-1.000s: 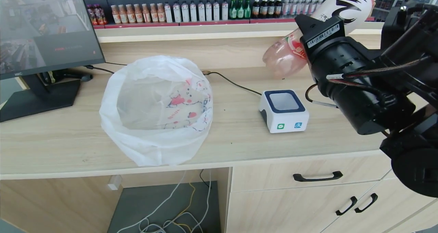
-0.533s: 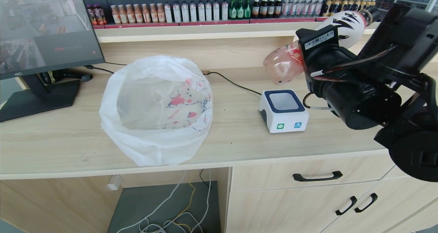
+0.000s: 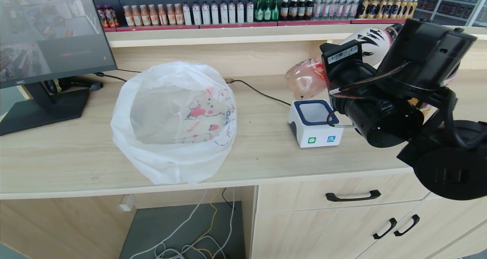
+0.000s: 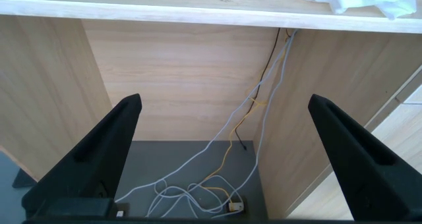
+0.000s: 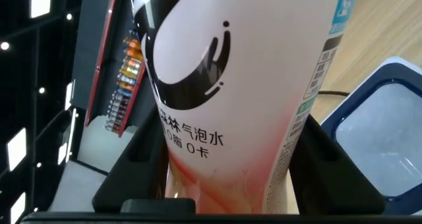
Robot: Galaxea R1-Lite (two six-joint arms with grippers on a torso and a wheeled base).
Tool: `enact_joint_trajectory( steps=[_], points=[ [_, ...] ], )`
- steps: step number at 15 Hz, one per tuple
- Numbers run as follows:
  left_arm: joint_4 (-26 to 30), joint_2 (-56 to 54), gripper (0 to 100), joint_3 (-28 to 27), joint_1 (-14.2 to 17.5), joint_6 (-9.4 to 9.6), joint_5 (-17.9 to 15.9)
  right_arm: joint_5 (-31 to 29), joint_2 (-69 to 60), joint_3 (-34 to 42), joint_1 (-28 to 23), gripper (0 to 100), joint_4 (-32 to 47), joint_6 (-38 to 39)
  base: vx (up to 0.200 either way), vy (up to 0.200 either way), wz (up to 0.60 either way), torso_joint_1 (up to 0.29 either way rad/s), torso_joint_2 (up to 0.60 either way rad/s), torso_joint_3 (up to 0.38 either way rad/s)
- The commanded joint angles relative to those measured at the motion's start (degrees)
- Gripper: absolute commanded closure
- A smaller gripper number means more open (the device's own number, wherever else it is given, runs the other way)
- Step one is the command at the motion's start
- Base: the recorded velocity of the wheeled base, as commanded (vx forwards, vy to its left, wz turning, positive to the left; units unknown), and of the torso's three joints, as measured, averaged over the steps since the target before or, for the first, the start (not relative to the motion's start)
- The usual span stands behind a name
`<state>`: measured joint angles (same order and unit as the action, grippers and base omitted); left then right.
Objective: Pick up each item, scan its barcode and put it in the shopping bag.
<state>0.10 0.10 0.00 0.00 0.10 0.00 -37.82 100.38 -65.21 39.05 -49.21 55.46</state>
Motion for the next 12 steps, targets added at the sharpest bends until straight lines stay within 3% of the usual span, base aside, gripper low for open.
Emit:
enact_joint_trajectory(
  steps=[1,12],
  points=[
    [0.0,0.0,0,0.0,0.0,-0.01,0.0,0.1,0.7,1.3,-1.3,100,0.1,0.5,0.000,0.000,0.00,0.000,0.00,0.000],
    [0.0,0.0,0,0.0,0.0,-0.10,0.0,0.6,5.3,1.1,-4.6,100,-0.2,6.9,0.000,0.000,0.00,0.000,0.00,0.000]
  ],
)
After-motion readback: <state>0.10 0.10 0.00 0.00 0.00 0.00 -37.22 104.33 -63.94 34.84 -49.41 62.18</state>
